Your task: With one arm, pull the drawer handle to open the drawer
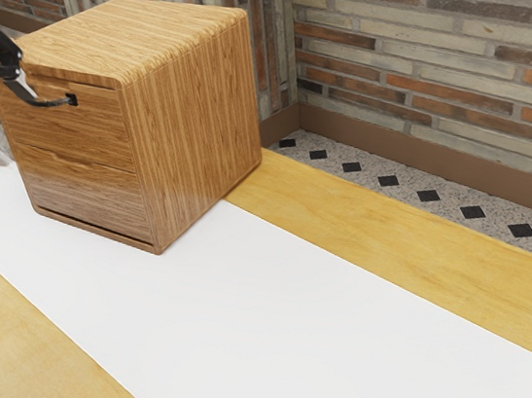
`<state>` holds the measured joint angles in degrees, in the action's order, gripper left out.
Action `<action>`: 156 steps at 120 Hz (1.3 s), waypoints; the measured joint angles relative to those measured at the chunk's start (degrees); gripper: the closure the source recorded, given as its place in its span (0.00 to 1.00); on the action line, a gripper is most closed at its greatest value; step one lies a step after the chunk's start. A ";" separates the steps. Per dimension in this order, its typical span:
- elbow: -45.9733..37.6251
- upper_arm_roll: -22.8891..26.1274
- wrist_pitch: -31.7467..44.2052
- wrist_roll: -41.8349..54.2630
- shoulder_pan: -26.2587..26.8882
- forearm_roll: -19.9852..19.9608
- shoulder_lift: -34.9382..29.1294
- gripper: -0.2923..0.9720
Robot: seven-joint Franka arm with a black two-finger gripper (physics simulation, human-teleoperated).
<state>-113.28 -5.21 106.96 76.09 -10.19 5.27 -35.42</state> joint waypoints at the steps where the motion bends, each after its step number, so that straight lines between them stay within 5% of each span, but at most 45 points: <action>1: 0.01 -0.22 0.01 0.29 0.00 0.01 -0.15 0.25; 19: 0.23 -6.55 0.10 4.92 -2.01 0.11 1.89 0.25; 64: 14.14 -6.65 3.93 12.39 -3.05 -1.03 17.57 0.25; 156: 10.69 -11.95 19.53 18.57 -3.43 -6.49 19.67 0.29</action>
<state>-102.59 -17.16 126.49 94.66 -13.62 -1.22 -15.74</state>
